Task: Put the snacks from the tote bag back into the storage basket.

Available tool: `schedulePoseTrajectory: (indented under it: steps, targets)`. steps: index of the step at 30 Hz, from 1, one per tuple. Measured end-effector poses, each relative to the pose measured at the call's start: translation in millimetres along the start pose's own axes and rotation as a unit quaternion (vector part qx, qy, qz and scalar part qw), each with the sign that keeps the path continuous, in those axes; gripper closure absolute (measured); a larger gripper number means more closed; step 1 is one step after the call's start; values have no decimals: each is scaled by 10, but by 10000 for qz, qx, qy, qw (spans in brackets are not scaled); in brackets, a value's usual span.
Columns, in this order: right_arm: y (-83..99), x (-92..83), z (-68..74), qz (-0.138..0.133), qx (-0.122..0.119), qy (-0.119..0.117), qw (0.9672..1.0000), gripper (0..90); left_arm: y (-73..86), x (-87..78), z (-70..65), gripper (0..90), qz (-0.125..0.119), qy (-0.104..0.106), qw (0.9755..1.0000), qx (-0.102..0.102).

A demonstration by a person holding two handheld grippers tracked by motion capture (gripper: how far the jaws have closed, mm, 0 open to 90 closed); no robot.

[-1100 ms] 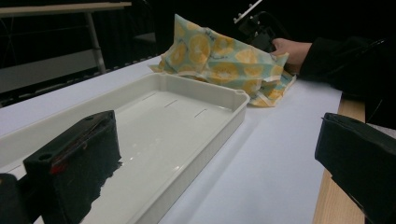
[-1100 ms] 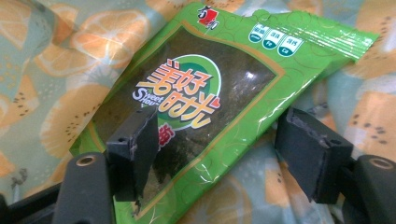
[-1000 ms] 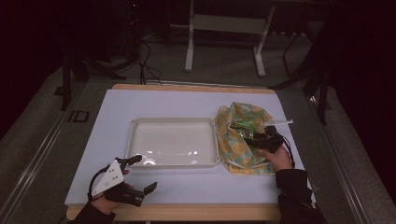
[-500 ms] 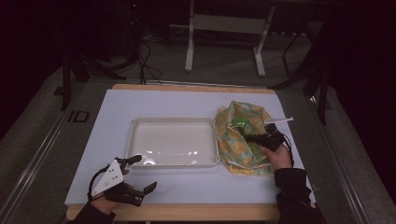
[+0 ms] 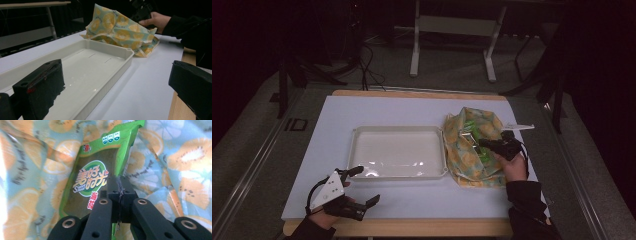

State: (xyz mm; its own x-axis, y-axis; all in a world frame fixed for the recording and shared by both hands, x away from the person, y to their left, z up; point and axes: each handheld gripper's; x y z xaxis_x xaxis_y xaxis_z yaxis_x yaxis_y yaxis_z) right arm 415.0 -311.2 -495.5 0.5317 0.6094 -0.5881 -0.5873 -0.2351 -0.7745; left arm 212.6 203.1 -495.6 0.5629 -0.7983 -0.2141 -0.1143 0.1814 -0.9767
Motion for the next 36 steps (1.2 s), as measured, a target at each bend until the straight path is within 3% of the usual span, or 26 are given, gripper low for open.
schedulePoseTrajectory:
  steps: [14, 21, 30, 36]
  targets:
    - [-71, -206, 74, -356, 9, 240, 9991, 898, -2, -4, -1, 5, -12, 1, 10000, 6]
    - [-99, -318, 101, -550, 73, 180, 9983, 899, -3, -4, -1, 5, -10, -1, 10000, 4]
    - [-108, -474, 115, -864, 260, 332, 9954, 899, -4, -6, 0, 5, -12, -1, 10000, 8]
    - [-133, -581, 147, -991, 230, 434, 9939, 899, -5, -3, -3, 5, 2, -4, 10000, 13]
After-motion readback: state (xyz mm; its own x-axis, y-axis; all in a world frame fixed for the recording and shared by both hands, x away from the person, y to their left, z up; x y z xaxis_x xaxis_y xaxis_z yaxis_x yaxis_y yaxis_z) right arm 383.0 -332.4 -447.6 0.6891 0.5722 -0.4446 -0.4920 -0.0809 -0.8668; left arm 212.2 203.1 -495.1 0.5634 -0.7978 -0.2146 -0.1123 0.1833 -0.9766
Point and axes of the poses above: each handheld gripper's, and its own axes: x roughly forward along the jaws, y roughly out of its underside, z roughly to its left, and after that the axes turned 3 degrees about y, right-handed
